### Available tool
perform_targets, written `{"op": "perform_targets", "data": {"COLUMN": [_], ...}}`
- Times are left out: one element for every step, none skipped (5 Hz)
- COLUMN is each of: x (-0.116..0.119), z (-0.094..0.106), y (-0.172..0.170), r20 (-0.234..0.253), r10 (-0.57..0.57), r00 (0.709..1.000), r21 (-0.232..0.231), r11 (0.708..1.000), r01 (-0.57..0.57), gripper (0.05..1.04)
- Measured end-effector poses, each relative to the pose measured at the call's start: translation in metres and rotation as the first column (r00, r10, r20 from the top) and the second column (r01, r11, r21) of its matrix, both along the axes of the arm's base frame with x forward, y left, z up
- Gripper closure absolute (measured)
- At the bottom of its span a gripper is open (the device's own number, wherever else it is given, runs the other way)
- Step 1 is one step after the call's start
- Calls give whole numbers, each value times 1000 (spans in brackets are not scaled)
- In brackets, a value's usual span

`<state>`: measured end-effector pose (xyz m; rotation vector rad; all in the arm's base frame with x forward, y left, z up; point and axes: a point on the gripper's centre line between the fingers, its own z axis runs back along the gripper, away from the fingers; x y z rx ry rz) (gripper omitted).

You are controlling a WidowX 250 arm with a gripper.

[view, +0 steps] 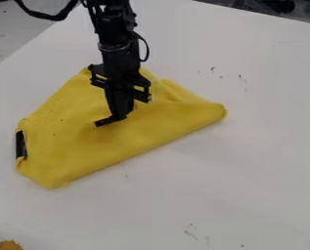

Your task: Fold the cloth from bottom right to top left

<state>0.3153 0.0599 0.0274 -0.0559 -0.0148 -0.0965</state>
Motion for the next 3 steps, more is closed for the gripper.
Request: {"op": "perform_targets", "data": {"x": [5, 8, 15], "z": [-4, -9, -4], "y": [1, 2, 9], "r20": [33, 43, 67], "r10": [8, -2, -27], "r00": [999, 999, 997], "r21": [-24, -29, -6], "r11": [1000, 1000, 1000], "r01": [-7, 3, 28], "gripper": [1021, 1001, 846]}}
